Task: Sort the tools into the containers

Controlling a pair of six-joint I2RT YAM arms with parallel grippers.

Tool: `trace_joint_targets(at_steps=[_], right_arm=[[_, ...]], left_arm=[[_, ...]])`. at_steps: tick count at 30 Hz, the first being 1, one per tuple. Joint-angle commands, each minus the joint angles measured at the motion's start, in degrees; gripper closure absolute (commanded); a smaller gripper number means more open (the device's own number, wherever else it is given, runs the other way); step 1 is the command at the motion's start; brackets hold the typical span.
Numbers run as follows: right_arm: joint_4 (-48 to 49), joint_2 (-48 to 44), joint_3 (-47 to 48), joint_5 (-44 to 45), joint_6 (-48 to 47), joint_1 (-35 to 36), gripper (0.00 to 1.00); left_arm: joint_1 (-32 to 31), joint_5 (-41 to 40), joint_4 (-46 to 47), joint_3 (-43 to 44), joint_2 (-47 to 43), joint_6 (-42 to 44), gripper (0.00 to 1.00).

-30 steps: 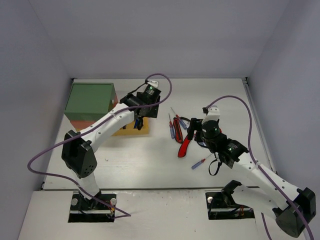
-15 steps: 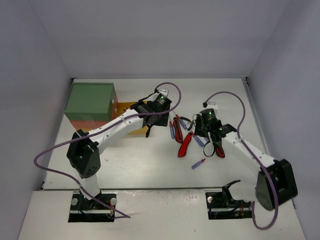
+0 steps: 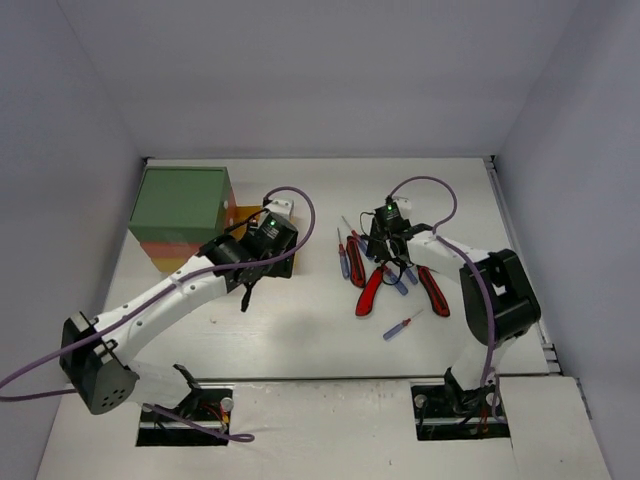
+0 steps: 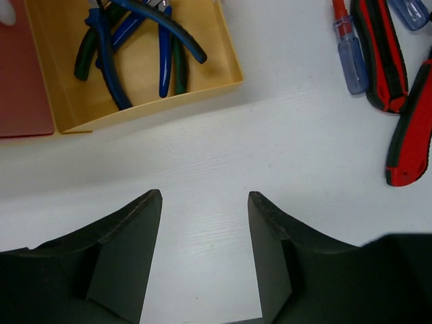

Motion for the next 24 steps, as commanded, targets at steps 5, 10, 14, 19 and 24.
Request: trace_joint_targets(at_steps=[5, 10, 14, 19, 24], right_arm=[[1.1, 3.7, 3.0, 2.2, 3.7, -0.5, 0.60], [1.1, 3.3, 2.2, 3.0, 3.8, -0.6, 0.73], [1.1, 2.0, 1.6, 4.2, 3.0, -0.7, 0.88], [1.1, -1.7, 0.8, 5.3, 2.7, -0.7, 1.00], [1.1, -7.2, 0.0, 6.2, 2.4, -0.6, 1.00]], left_arm=[[1.2, -2.1, -0.6, -2.3, -7.5, 2.4, 0.50], [1.8, -2.1, -0.7, -2.1, -8.3, 3.4, 0.49], [2.0, -1.8, -0.6, -1.3, -7.4, 4.1, 0.49], [2.1, -1.5, -0.6, 0.3, -6.1, 4.9, 0.50], [2.8, -2.1, -0.7, 2.7, -5.0, 6.6, 0.50]])
